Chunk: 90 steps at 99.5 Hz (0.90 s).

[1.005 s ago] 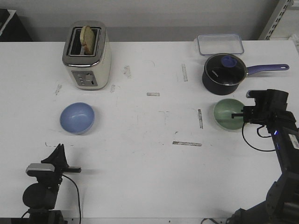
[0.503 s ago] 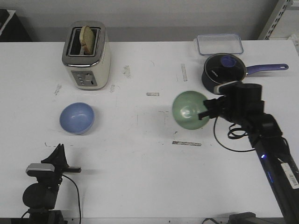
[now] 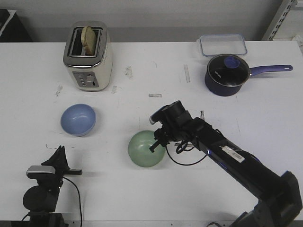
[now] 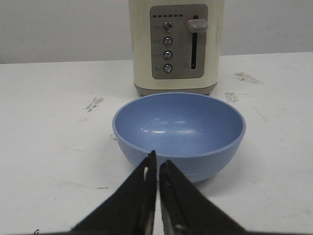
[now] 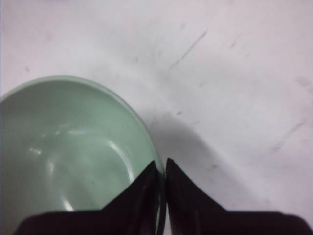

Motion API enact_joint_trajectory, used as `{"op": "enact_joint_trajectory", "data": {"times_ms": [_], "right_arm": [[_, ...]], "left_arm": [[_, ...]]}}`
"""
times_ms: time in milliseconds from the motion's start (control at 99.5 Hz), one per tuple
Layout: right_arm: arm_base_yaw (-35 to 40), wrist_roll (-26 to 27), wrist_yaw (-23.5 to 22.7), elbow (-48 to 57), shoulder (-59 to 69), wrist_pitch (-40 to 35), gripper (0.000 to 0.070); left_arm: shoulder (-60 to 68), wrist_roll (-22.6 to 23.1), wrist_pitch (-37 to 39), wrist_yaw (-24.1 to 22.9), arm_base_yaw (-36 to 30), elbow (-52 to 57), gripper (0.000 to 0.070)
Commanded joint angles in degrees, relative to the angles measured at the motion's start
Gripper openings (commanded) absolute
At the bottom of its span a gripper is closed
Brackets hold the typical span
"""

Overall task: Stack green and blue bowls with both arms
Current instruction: 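Drag the green bowl with the right gripper toward the table center, then release the green bowl and retract the right gripper to rest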

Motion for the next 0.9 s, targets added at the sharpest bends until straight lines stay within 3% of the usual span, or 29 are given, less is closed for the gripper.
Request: {"op": "enact_joint_trajectory", "data": {"times_ms": [0,251,322,362,432,442,452,734,804,894], "right_arm": [[0.81,-0.44,0.15,0.57,2.62,0.66,0.0000],[1.11,-0.85,2.08,0.52,5.05,0.57,0.0000],[1.11,-0.85,2.05,0.52,5.01,0.50,0.0027],[1.11,-0.83,1.84,0.52,4.94,0.24,0.0090],[1.09,-0.83,0.50,0.55,4.81,0.09,0.0276],[1.09,-0.79,-0.85,0.76,3.74,0.17,0.0424],[1.09,-0.79,-0.87,0.76,3.69,0.20,0.0425],[-0.37,-0.79,0.55,2.95,-6.71,2.25,0.0398],[-1.97,-0.77,2.45,2.97,-10.80,2.80,0.0292],[-4.59,-0.81,5.75,2.97,-16.22,2.25,0.0063]], "left_arm": [[-0.11,-0.28,0.81,0.02,-0.09,-1.20,0.0001],[-0.11,-0.28,0.83,0.02,-0.07,-1.20,0.0001],[-0.11,-0.28,0.81,0.02,-0.07,-1.20,0.0001],[-0.11,-0.28,0.79,0.02,-0.09,-1.20,0.0001],[-0.11,-0.28,0.81,0.04,-0.07,-1.20,0.0001],[-0.11,-0.28,0.81,0.02,-0.07,-1.20,0.0001],[-0.11,-0.28,0.83,0.02,-0.09,-1.20,0.0001],[-0.11,-0.28,0.81,0.02,-0.07,-1.20,0.0001],[-0.11,-0.28,0.83,0.02,-0.07,-1.20,0.0001],[-0.11,-0.28,0.81,0.00,-0.07,-1.20,0.0001]]}}
